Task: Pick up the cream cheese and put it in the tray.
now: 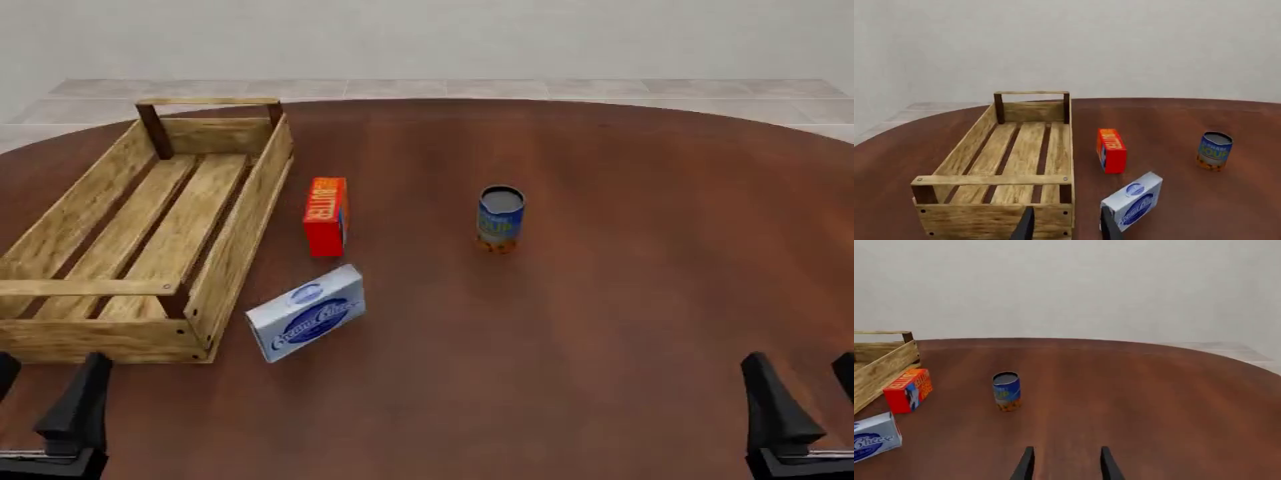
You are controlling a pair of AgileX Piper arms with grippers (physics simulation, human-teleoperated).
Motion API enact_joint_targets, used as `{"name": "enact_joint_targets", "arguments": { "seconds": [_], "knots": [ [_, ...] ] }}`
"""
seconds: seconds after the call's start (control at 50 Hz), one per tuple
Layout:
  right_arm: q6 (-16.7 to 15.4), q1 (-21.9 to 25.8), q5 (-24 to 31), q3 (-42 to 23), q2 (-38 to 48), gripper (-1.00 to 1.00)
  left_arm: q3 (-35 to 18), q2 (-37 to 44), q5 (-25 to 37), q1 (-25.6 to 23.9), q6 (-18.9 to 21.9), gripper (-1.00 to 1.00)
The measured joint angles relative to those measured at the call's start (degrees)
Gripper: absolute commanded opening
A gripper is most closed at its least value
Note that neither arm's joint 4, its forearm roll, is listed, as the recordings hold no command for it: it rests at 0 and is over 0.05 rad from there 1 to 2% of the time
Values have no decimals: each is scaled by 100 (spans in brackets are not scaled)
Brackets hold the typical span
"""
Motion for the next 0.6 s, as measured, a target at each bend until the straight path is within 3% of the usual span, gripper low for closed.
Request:
{"name": "enact_joint_targets", "arguments": {
  "seconds": [0.6],
  "knots": [
    [126,95,-148,1,121,100,-61,18,64,-257,138,100]
  ]
}}
